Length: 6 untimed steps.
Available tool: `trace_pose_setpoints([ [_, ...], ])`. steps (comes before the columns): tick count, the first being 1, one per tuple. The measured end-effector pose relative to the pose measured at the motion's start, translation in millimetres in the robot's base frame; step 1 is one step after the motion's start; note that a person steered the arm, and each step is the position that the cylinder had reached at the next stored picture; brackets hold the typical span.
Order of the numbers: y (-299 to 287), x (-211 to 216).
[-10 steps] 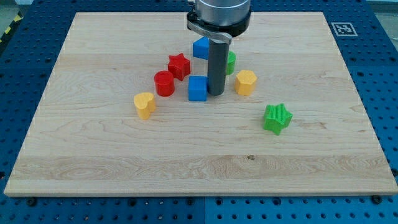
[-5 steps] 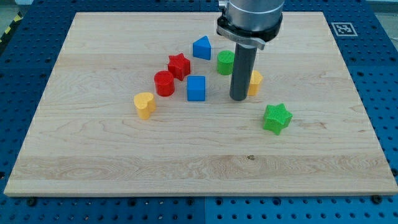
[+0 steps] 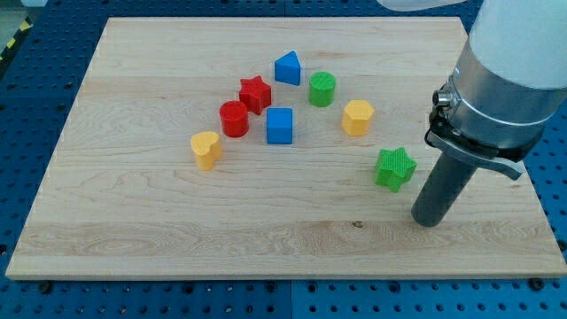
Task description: Push the green star towards the yellow hexagon
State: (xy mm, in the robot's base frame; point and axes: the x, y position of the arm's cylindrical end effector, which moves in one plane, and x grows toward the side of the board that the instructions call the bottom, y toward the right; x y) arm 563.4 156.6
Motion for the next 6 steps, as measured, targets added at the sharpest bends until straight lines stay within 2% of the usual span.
trace_pose_setpoints([
  [6,-24,-44],
])
